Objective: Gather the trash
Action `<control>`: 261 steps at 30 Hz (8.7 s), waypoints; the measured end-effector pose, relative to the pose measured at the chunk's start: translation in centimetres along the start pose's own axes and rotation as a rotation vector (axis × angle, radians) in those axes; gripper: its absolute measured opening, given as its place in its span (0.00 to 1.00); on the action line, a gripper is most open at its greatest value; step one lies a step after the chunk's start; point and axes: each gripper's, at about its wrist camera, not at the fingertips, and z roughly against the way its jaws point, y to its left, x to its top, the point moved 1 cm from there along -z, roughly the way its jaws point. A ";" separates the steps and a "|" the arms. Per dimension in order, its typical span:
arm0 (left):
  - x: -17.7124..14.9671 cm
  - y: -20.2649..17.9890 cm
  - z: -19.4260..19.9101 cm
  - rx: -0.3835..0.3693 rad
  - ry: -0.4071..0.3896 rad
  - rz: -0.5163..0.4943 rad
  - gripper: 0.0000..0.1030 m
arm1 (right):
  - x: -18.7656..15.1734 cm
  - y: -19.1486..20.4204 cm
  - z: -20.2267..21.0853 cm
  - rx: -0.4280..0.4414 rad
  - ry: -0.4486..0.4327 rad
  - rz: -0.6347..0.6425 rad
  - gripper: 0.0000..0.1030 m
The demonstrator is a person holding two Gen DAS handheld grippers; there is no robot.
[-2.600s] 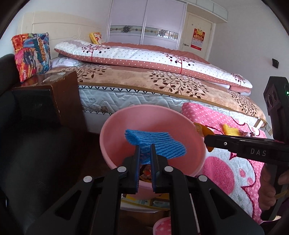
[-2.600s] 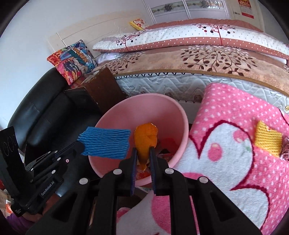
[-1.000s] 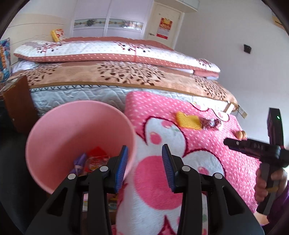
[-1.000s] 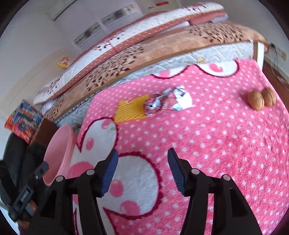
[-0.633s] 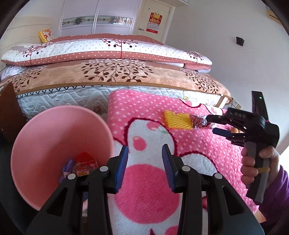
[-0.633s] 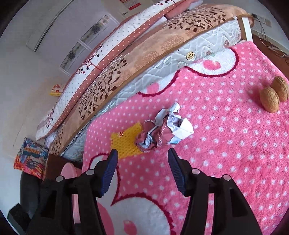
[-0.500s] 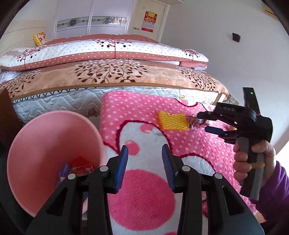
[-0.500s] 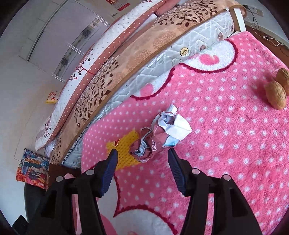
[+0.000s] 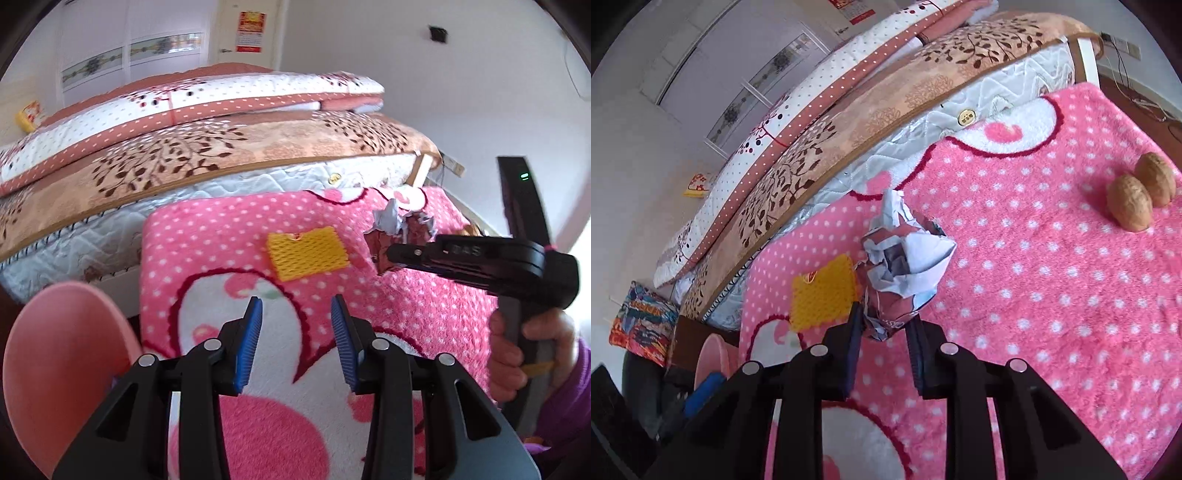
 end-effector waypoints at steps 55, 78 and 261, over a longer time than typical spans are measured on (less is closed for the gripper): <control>-3.7 -3.8 6.6 0.136 -0.051 0.248 0.06 | -9.1 3.7 10.0 0.139 0.012 0.340 0.22; -8.0 -7.0 14.3 0.118 -0.204 0.207 0.06 | -14.4 7.0 14.0 0.158 -0.006 0.424 0.23; -9.7 3.2 15.3 0.395 -0.191 0.351 0.32 | -15.5 15.6 9.9 0.156 -0.132 0.606 0.62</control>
